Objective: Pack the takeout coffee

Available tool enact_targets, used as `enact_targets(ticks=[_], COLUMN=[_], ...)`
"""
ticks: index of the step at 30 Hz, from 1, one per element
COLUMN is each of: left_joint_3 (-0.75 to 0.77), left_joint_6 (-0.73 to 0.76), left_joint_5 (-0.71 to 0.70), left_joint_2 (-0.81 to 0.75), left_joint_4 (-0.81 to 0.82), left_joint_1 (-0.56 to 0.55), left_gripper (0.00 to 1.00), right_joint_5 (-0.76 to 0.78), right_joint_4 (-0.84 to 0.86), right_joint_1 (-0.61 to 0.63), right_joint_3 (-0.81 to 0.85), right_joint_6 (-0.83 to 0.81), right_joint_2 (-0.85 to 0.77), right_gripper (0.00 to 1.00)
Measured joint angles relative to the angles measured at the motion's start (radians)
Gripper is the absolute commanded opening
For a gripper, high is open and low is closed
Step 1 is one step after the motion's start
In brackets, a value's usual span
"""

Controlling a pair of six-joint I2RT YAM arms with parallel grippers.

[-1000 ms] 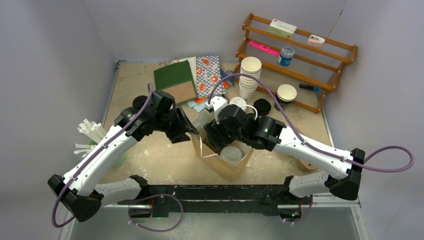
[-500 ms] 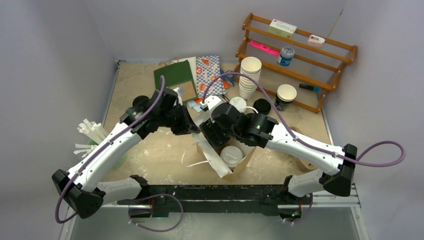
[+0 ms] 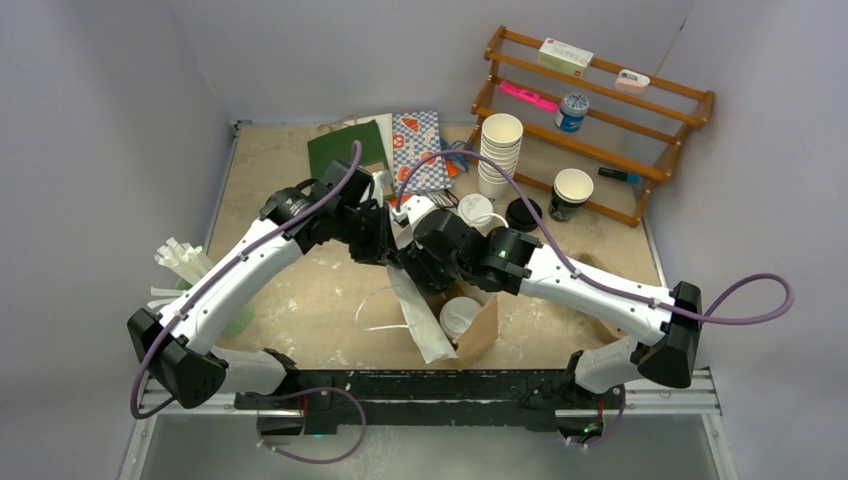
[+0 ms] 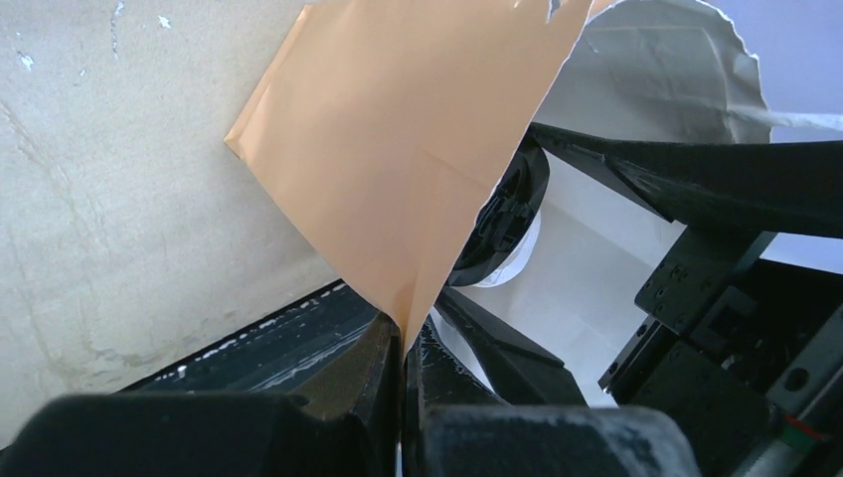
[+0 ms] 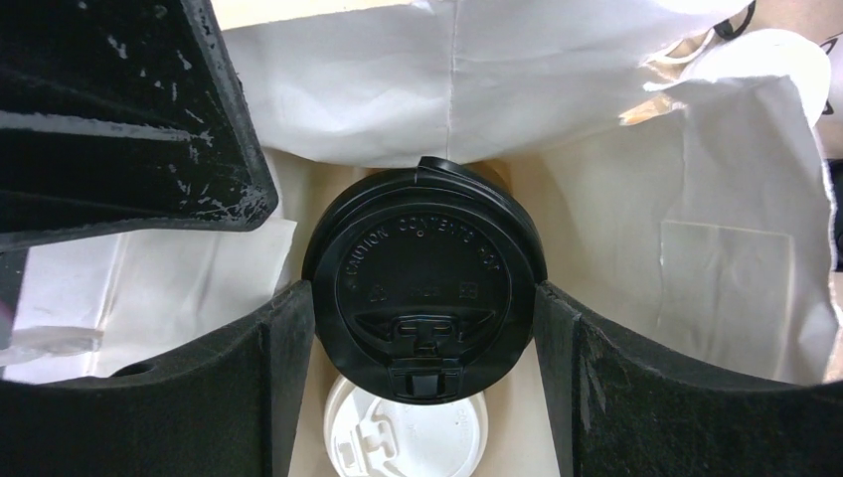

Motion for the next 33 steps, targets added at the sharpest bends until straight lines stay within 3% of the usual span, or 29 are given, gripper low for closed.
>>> enact_targets(ticks=[11, 33], left_joint_3=[0.061, 0.008], left_joint_6=[0.02, -0.041], left_joint_5=[0.0, -0.039], left_joint_2=[0.047, -0.021], left_joint_4=[-0.073, -0.069], left_joint_1=[0.0, 0.0], left_gripper=[0.0, 0.0], right_joint_5=[-0.003, -0.003], right_joint_4=[0.01, 0.092], right_joint_1=[0.0, 0.0], right_joint_3=[-0.058, -0.148], right_joint_6=[-0.006, -0.06], right_joint_2=[0.007, 0.001], right_gripper=[0.43, 0.43])
